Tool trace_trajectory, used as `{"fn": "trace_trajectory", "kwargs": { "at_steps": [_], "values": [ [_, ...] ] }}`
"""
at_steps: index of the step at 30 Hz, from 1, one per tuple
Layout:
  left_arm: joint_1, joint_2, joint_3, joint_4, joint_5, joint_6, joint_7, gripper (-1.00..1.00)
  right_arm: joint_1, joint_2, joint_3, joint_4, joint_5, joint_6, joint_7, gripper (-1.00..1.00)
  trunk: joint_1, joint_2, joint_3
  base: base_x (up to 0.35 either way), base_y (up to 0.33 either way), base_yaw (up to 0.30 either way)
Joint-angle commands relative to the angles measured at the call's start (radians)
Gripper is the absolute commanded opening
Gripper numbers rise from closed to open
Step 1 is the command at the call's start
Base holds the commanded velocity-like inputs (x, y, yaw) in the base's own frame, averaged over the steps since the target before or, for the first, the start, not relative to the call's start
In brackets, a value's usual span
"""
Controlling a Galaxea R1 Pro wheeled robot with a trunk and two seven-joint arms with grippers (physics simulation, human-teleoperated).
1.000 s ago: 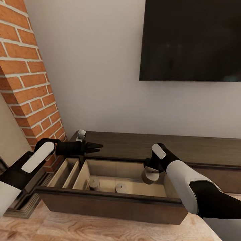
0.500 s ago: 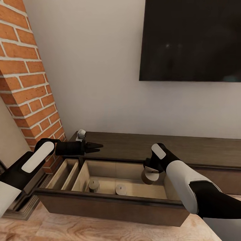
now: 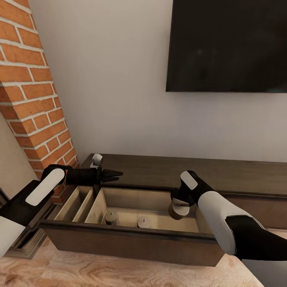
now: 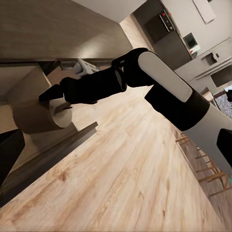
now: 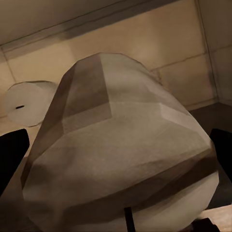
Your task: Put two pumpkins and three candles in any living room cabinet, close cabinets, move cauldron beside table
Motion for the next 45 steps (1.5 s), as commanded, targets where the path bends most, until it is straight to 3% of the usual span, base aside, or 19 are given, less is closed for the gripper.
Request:
{"fn": "trace_trajectory", "kwargs": {
  "at_steps": [1,9,15,19,25,45],
  "values": [
    [-0.001,0.001,-0.002,0.000,-0.003,0.001,-0.007,1.00,0.000,0.000,0.004,-0.002,-0.010,0.002,-0.009,-1.00,0.004,-0.008,-0.004,0.000,0.000,0.000],
    [-0.001,0.001,-0.002,-0.001,-0.003,0.001,-0.007,1.00,0.001,-0.004,0.006,-0.007,-0.009,0.002,-0.002,-1.00,0.034,-0.064,-0.029,0.000,0.000,0.000],
    [-0.001,0.001,-0.002,-0.001,-0.003,0.001,-0.007,1.00,0.004,-0.009,0.009,-0.015,-0.008,-0.001,0.050,-1.00,0.057,-0.106,-0.048,0.000,0.000,0.000],
    [-0.001,0.001,-0.002,-0.001,-0.003,0.001,-0.007,1.00,0.005,-0.009,0.054,-0.015,-0.009,-0.026,0.066,-1.00,0.073,-0.134,-0.061,0.000,0.000,0.000],
    [-0.001,0.001,-0.002,-0.001,-0.003,0.001,-0.007,1.00,0.006,-0.010,0.084,-0.015,-0.010,-0.037,0.072,-1.00,0.073,-0.134,-0.061,0.000,0.000,0.000],
    [-0.001,0.000,-0.002,-0.001,-0.003,0.001,-0.007,1.00,0.006,-0.021,0.089,-0.009,-0.009,-0.040,0.073,-1.00,0.073,-0.134,-0.061,0.082,-0.002,0.000]
  ]
}}
